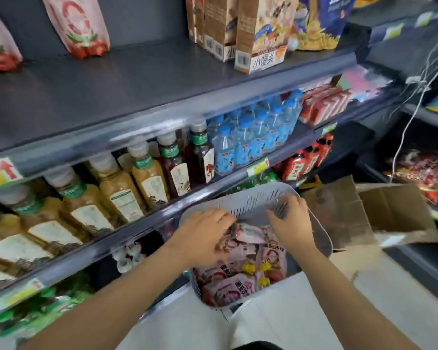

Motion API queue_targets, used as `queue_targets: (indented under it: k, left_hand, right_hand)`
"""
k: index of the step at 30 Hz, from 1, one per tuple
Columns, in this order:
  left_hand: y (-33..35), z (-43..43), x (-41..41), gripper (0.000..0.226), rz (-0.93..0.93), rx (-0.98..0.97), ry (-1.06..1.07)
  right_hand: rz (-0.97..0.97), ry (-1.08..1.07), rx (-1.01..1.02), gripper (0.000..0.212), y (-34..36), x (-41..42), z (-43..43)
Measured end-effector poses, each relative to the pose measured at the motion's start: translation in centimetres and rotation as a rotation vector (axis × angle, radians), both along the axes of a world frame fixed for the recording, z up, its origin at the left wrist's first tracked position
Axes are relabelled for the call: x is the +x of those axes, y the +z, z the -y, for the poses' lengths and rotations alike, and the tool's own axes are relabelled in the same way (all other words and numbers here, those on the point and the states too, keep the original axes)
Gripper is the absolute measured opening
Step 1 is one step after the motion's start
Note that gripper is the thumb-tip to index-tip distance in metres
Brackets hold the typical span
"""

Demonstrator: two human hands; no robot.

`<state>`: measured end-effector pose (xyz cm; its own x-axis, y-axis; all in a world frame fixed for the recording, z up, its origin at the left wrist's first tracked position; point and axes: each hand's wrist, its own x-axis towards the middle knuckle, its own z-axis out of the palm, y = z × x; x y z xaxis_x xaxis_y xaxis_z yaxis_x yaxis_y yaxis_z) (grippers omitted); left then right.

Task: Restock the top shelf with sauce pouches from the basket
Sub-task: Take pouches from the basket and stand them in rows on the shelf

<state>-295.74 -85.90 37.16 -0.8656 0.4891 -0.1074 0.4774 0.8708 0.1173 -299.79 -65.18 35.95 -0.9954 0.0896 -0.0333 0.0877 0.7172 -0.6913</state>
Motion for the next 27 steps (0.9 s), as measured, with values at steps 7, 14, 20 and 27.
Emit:
queue_targets:
  k: [7,14,20,27]
  left_hand:
    - [-7.8,-3.1,-2.1,0.081,0.204,-0.078,0.112]
    - [-11.6,-3.4,-3.2,0.03,0.379,-0.125,0.106]
    - [-14.1,-2.4,-4.5,0.017,0.549,0.016,0.207]
    - [-16.3,-1.0,-5.0,0.023,0.652,0.427,0.486]
  right_hand:
    - [0.176,0.058,0.032,0.043,-5.5,-3.2,-4.4]
    - [0.305,0.05,0.015,0.044,-9.3,-5.3,-4.8]
    - [0.452,0.004,0.061,0.045,-11.4,-6.1,-4.3]
    - [0.529,-0.004,0.082,0.043,-12.9,-6.3,-4.7]
